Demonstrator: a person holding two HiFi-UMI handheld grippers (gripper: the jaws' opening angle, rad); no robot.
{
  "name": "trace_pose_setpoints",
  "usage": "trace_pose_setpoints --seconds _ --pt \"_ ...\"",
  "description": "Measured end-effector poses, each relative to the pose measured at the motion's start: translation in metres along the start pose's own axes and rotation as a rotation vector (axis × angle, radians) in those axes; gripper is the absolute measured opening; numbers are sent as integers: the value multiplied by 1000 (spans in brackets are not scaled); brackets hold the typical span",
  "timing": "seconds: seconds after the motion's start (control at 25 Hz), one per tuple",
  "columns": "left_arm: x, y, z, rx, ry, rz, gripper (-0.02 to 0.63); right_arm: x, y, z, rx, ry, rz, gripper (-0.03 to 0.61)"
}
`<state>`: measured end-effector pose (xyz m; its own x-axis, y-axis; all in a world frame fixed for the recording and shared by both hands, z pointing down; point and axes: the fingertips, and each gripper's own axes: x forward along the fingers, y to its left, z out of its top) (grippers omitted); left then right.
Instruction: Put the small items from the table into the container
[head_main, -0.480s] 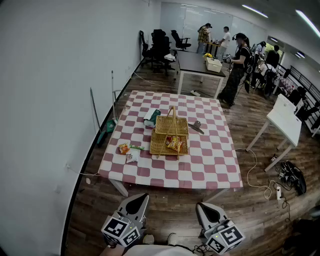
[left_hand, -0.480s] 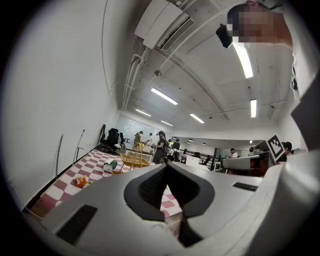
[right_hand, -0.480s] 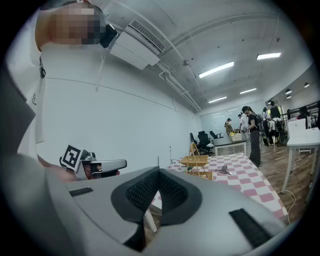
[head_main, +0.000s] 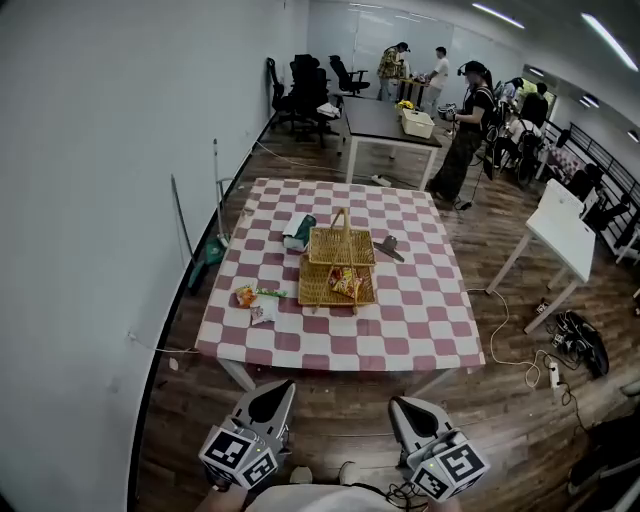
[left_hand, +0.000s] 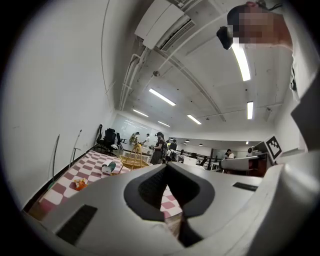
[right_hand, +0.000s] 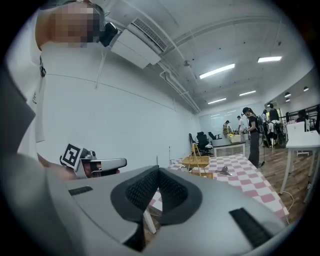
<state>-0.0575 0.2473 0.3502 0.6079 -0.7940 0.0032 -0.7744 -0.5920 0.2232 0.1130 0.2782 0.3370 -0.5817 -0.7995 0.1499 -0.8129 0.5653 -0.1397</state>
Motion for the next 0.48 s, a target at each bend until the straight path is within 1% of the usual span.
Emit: trace_pose_setpoints --seconds 0.24,0.36,0.48 --pt "-8 3 -1 -10 8 -32 0 2 1 -2 65 -25 -39 9" --pt "-13 4 -3 -10 21 -44 0 3 11 -4 95 -28 -5 9" --pt "-21 12 -7 -13 28 -38 -3 7 25 -7 79 -32 16 9"
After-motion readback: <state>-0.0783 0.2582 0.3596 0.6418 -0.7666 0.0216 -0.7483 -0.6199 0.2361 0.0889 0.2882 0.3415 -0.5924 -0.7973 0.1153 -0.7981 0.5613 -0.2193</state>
